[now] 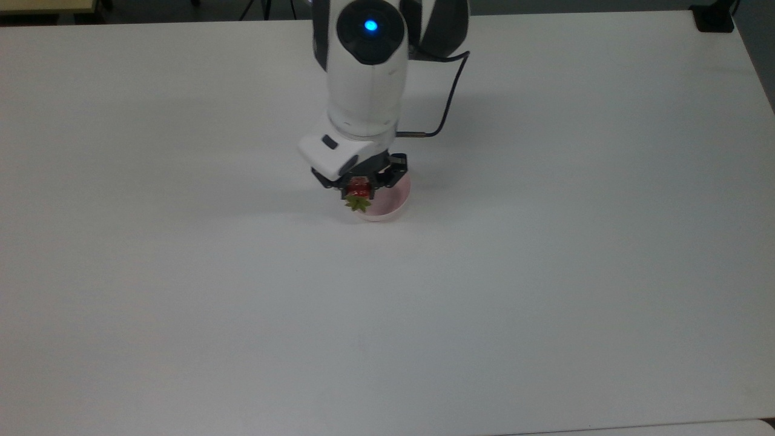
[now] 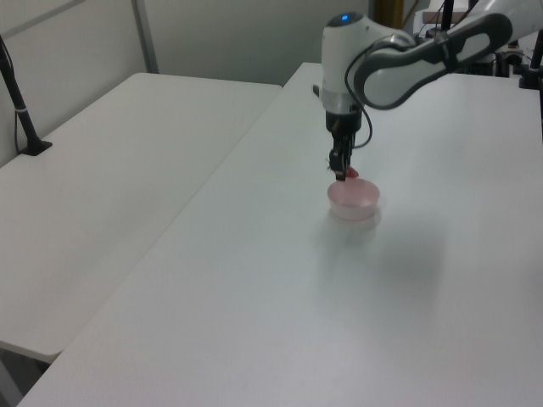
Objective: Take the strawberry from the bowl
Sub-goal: 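Lift the strawberry up out of the pink bowl, then move the strawberry beside the bowl, lower it, and open the gripper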
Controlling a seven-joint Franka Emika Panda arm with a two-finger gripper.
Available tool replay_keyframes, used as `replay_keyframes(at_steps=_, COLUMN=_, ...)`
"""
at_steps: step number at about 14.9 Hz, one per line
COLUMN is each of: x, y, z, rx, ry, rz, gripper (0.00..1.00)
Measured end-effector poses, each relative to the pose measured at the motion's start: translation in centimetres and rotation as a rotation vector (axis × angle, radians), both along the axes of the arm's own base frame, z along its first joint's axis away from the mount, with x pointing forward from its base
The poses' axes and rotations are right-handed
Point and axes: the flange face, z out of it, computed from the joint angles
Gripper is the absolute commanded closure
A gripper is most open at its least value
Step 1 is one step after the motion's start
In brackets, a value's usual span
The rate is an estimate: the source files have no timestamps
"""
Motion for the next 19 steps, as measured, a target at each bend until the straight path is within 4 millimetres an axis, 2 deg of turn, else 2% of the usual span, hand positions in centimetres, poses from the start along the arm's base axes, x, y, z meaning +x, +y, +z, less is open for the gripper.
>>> replay_keyframes(at_steps=2, x=0.4, y=-2.5, z=0.3, rx=-0.010, ry=-0.006, rz=-0.014, gripper=0.64)
replay_keyframes(at_steps=4, x=0.5, y=-5.6, z=-0.3, rx=-0.018, ry=0.008, rz=-0.019, gripper=0.64)
replay_keyframes(at_steps=7, x=0.8, y=-11.7, z=-2.9, rx=-0.027, ry=0.034, rz=-0.037, gripper=0.60)
replay_keyframes(at_steps=8, x=0.8, y=-13.3, z=-3.8, rx=-0.029, ry=0.037, rz=-0.041, gripper=0.55)
replay_keyframes(at_steps=9, x=0.9, y=-14.6, z=-4.7, rx=-0.031, ry=0.035, rz=-0.045, gripper=0.38)
replay_keyframes(at_steps=10, x=1.0, y=-15.5, z=-5.5, rx=-0.034, ry=0.032, rz=-0.050, gripper=0.02)
replay_keyframes(at_steps=12, x=1.2, y=-15.8, z=-6.2, rx=-0.036, ry=0.030, rz=-0.052, gripper=0.00)
replay_keyframes(at_steps=15, x=1.4, y=-15.1, z=-5.7, rx=-0.036, ry=0.019, rz=-0.047, gripper=0.00)
replay_keyframes(at_steps=17, x=1.6, y=-14.3, z=-3.5, rx=-0.037, ry=-0.007, rz=-0.075, gripper=0.00)
replay_keyframes(at_steps=19, x=0.6, y=-13.1, z=0.9, rx=-0.032, ry=0.010, rz=-0.098, gripper=0.00)
